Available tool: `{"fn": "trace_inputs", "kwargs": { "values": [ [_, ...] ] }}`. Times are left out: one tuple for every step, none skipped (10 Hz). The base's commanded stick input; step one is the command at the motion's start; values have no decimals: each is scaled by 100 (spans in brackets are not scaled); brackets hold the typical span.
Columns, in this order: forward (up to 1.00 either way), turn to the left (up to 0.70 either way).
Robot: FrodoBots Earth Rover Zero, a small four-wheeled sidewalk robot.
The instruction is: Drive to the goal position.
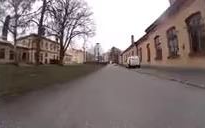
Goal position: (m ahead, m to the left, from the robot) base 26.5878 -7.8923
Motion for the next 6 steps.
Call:
{"fn": "trace_inputs", "kwargs": {
  "values": [
    [100,0],
    [100,0],
    [100,0],
    [100,0],
    [100,0],
    [100,0]
  ]
}}
